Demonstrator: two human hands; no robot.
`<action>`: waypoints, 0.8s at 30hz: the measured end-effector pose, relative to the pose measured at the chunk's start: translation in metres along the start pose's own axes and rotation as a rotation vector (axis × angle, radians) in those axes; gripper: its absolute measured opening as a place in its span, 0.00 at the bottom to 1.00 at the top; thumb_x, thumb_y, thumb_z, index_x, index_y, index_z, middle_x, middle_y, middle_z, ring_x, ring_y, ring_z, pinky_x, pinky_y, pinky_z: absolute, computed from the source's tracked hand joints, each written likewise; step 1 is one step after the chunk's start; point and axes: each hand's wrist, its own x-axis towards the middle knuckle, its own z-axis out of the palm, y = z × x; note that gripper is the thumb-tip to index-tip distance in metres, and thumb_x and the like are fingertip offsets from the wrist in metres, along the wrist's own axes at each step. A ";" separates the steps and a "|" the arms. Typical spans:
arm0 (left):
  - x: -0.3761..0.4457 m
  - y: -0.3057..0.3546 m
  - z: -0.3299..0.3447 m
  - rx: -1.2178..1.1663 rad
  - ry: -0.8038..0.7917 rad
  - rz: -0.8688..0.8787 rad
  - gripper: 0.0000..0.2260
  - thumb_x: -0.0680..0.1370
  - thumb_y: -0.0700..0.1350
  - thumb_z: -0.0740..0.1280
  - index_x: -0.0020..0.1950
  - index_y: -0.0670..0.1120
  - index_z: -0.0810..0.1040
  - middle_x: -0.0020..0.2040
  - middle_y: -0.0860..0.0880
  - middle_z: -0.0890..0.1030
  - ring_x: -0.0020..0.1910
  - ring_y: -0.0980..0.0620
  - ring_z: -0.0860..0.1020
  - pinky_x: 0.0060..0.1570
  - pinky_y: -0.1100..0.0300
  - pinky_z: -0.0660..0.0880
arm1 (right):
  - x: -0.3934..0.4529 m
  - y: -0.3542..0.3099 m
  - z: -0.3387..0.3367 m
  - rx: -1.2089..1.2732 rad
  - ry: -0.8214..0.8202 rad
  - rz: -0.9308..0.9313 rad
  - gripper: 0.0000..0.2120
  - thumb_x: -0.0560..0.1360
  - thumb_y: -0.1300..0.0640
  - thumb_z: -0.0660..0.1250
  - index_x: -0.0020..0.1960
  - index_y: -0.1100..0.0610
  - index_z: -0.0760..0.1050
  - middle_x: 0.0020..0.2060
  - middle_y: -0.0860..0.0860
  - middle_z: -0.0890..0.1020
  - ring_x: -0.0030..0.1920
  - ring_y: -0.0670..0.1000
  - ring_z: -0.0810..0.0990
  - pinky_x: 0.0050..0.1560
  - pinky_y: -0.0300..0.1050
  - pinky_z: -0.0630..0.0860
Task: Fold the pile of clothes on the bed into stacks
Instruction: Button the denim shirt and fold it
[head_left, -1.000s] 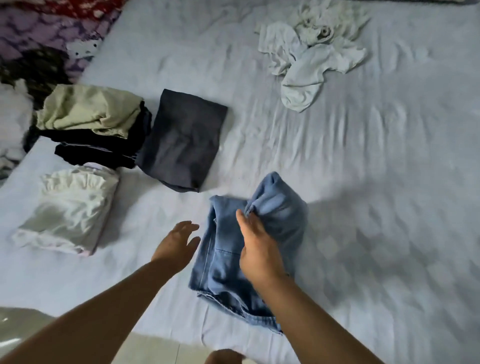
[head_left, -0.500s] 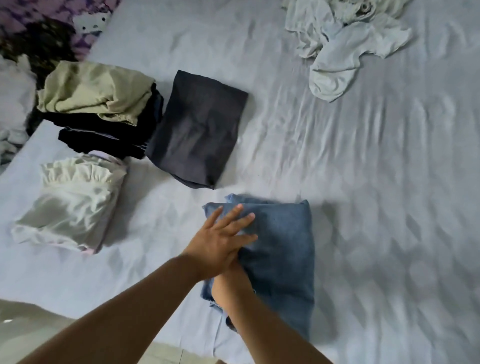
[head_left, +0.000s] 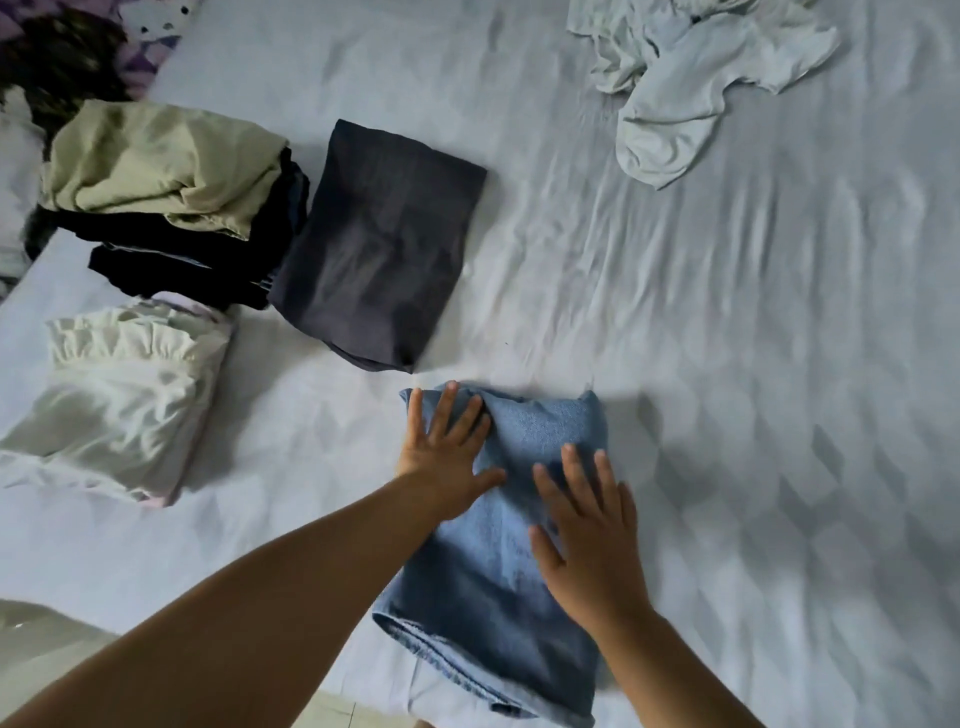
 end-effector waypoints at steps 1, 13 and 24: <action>0.000 0.008 0.006 -0.053 0.004 -0.054 0.35 0.77 0.68 0.42 0.76 0.51 0.36 0.75 0.51 0.31 0.70 0.45 0.25 0.61 0.37 0.24 | 0.007 0.007 0.005 -0.053 -0.013 -0.006 0.27 0.73 0.42 0.55 0.69 0.49 0.66 0.72 0.54 0.65 0.72 0.62 0.59 0.65 0.62 0.56; 0.050 0.007 0.094 -0.391 0.459 0.031 0.43 0.69 0.75 0.51 0.77 0.54 0.44 0.77 0.40 0.47 0.76 0.38 0.48 0.72 0.41 0.52 | 0.034 0.044 0.097 -0.204 0.065 0.015 0.33 0.76 0.31 0.42 0.72 0.49 0.62 0.73 0.58 0.61 0.73 0.67 0.51 0.63 0.71 0.55; 0.028 -0.002 0.087 -0.488 0.388 0.017 0.47 0.63 0.77 0.53 0.75 0.62 0.37 0.77 0.41 0.43 0.76 0.42 0.41 0.73 0.46 0.44 | 0.030 0.039 0.089 -0.173 0.053 0.015 0.32 0.75 0.32 0.49 0.72 0.50 0.63 0.73 0.56 0.62 0.73 0.67 0.55 0.62 0.71 0.60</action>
